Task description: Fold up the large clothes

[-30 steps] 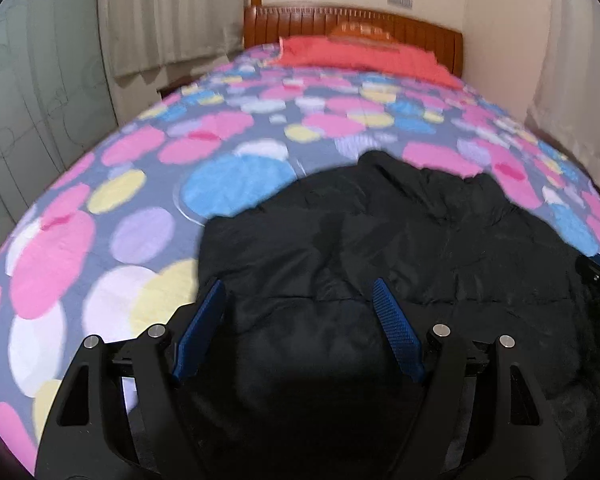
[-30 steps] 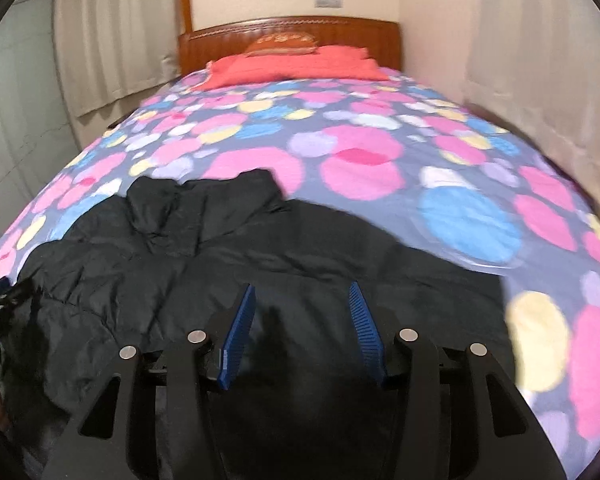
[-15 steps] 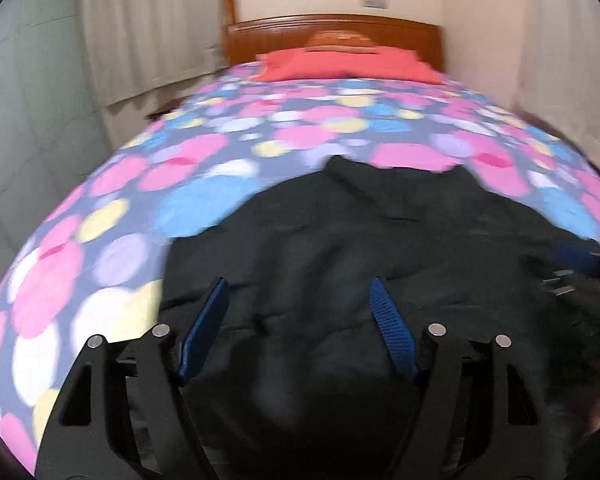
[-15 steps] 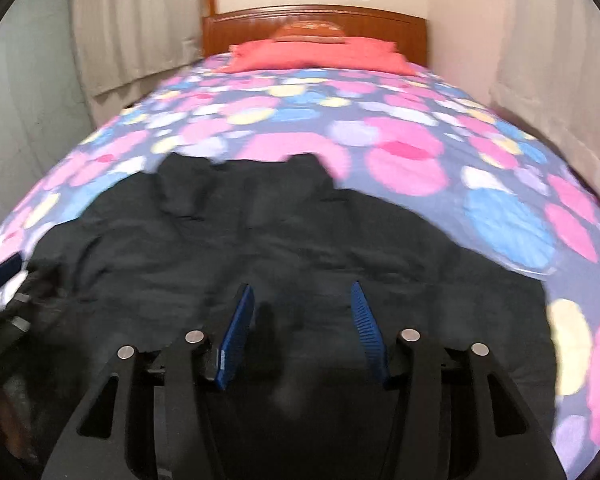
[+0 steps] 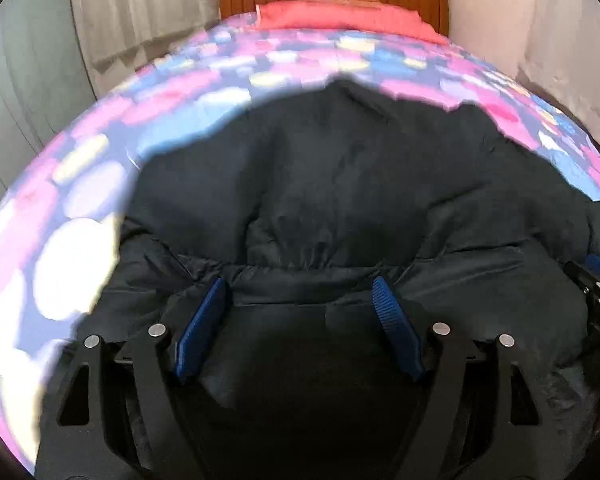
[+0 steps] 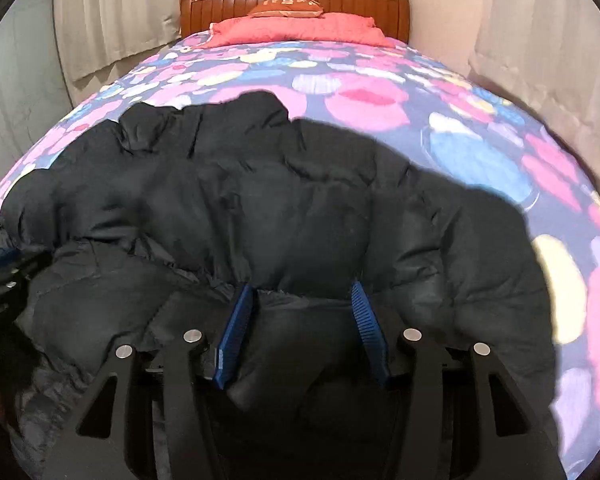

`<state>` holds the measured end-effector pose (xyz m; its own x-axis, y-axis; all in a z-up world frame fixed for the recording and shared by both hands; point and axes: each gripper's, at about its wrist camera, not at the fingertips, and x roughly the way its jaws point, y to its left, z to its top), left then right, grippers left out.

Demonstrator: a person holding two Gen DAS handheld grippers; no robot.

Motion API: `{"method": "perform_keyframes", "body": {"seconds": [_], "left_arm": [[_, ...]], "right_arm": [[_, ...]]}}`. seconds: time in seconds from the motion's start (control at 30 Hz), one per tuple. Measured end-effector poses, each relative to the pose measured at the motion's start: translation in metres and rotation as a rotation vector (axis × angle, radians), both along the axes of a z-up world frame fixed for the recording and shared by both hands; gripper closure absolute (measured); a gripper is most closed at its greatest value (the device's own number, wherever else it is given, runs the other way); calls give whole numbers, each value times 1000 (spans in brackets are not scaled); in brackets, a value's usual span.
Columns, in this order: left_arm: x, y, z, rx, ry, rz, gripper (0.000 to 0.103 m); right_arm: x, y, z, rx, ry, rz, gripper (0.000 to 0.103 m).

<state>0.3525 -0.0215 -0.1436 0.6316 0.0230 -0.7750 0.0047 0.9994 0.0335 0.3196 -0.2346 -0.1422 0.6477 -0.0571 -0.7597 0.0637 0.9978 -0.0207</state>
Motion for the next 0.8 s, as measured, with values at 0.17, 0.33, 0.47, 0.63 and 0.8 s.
{"method": "perform_keyframes", "body": {"seconds": [0.17, 0.33, 0.47, 0.63, 0.8], "left_arm": [[-14, 2, 16, -15, -3, -17, 27], [-79, 33, 39, -34, -37, -14, 19], [-136, 69, 48, -79, -18, 28, 17], [-207, 119, 45, -167, -4, 150, 15], [-261, 160, 30, -285, 25, 281, 15]], "right_arm": [[-18, -7, 21, 45, -10, 14, 51], [-89, -43, 44, 56, -43, -27, 39], [-148, -83, 46, 77, -43, -103, 33], [-224, -132, 32, 106, -1, -208, 33], [-277, -161, 6, 221, 51, -273, 32]]}}
